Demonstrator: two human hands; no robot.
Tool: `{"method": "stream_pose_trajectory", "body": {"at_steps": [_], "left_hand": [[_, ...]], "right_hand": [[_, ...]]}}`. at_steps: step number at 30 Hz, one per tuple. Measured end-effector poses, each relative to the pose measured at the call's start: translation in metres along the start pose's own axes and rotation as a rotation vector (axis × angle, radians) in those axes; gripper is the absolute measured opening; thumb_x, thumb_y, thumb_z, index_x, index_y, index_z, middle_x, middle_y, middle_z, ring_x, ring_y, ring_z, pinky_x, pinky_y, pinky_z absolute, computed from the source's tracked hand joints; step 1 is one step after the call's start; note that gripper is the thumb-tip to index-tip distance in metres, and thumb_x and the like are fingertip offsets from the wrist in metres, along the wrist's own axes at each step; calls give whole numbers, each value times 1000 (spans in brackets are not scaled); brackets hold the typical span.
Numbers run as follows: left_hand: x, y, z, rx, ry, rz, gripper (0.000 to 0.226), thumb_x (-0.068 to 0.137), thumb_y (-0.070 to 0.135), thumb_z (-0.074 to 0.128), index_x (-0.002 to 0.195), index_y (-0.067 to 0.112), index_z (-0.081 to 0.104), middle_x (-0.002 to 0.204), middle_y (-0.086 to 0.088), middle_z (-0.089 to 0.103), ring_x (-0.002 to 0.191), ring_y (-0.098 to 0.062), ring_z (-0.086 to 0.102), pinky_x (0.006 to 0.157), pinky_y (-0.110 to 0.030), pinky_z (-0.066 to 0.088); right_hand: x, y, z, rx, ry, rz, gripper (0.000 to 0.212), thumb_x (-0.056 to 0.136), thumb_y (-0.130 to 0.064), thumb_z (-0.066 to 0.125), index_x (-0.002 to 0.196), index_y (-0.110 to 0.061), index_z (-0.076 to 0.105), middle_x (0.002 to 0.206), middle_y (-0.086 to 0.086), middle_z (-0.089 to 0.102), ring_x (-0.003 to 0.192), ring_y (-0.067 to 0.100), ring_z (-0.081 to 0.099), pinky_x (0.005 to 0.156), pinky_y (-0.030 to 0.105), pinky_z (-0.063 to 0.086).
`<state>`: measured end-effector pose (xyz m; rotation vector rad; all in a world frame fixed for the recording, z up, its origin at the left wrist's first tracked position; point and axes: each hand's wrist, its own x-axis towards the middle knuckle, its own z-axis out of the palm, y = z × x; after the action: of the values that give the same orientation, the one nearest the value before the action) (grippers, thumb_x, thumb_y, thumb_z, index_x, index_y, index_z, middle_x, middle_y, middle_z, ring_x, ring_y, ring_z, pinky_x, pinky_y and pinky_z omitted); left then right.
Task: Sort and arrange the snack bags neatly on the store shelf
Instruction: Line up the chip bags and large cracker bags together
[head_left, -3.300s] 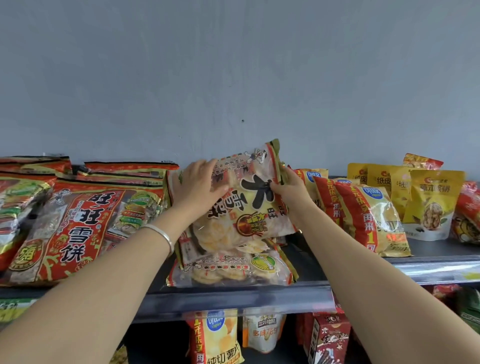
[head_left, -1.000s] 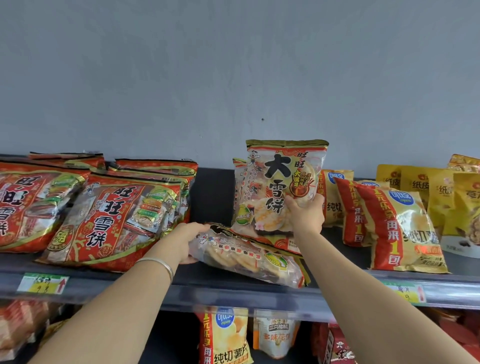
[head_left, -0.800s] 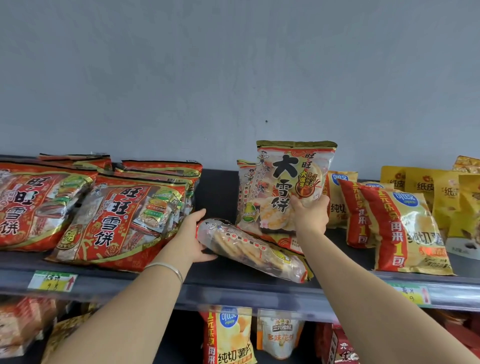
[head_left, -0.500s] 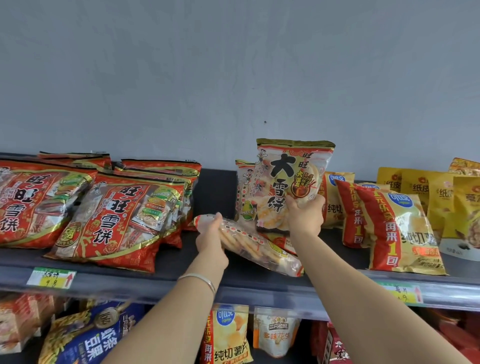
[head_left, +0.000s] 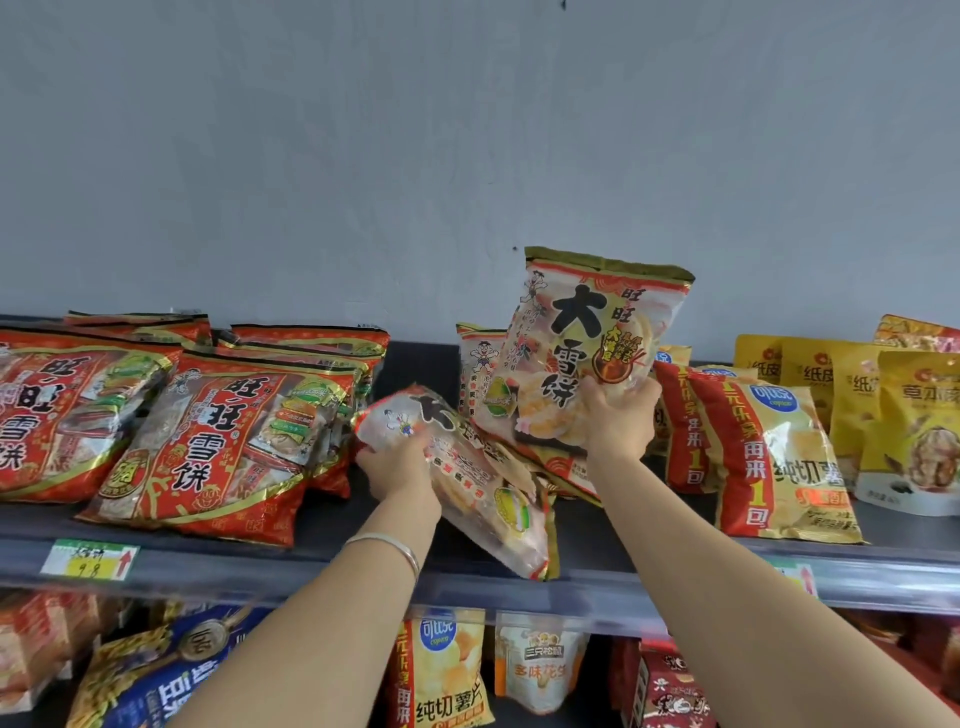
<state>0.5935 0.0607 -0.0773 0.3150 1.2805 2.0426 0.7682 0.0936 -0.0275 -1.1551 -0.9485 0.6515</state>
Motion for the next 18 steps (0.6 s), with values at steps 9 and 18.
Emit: {"method": "stream_pose_trajectory", "body": {"at_steps": [9, 18], "left_hand": [[-8, 37, 4, 13, -159, 322, 49, 81, 35, 72, 116, 10, 49, 110, 0, 54, 102, -18, 49, 88, -33, 37], [-23, 13, 44, 151, -391, 444, 18, 89, 31, 62, 100, 21, 53, 88, 12, 55, 81, -3, 52, 73, -24, 39]], "right_hand": [[6, -8, -13, -208, -10, -213, 51, 88, -31, 65, 131, -19, 40, 119, 5, 61, 107, 29, 59, 79, 34, 43], [28, -6, -45, -289, 133, -232, 52, 88, -35, 64, 132, -20, 41, 124, 6, 59, 111, 31, 57, 86, 42, 45]]}}
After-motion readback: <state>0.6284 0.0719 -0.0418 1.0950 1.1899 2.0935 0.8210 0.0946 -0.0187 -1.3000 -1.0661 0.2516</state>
